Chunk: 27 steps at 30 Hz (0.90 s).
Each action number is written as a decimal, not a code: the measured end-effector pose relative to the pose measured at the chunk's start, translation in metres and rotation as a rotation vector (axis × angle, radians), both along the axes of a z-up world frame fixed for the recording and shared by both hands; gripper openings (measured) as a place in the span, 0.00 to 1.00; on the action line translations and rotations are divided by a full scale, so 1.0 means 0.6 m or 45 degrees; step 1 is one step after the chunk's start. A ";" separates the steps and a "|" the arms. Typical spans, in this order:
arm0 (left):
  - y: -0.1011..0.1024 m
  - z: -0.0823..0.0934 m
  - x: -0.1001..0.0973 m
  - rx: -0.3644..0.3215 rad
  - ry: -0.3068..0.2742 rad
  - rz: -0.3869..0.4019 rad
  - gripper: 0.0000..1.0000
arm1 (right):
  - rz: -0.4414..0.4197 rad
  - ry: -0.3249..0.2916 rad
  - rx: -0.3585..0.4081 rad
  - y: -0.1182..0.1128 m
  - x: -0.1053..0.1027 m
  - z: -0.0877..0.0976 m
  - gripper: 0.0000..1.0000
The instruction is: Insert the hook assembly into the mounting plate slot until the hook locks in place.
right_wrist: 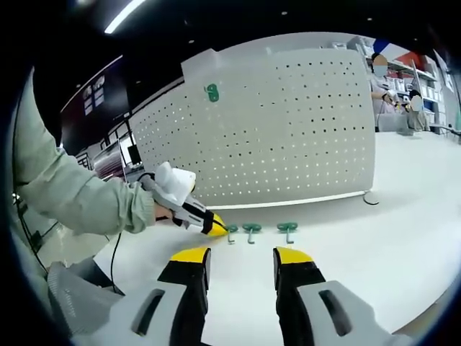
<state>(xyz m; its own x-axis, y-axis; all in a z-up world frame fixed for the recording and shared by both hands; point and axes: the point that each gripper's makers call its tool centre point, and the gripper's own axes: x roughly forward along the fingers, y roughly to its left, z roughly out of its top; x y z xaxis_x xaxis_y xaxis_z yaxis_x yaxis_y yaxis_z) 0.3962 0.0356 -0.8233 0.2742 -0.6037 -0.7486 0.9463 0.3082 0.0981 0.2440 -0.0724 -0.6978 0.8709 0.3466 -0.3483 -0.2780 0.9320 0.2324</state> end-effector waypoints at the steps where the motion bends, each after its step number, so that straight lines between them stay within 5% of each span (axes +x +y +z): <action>1: 0.000 0.000 -0.001 -0.003 0.003 0.002 0.03 | 0.001 0.000 0.000 0.000 0.000 0.000 0.33; 10: 0.009 0.001 0.006 -0.021 0.006 0.043 0.03 | 0.006 0.003 -0.006 0.002 0.000 -0.001 0.33; 27: 0.040 0.063 0.019 -0.117 -0.059 0.180 0.03 | 0.029 -0.003 -0.030 0.008 0.000 -0.001 0.32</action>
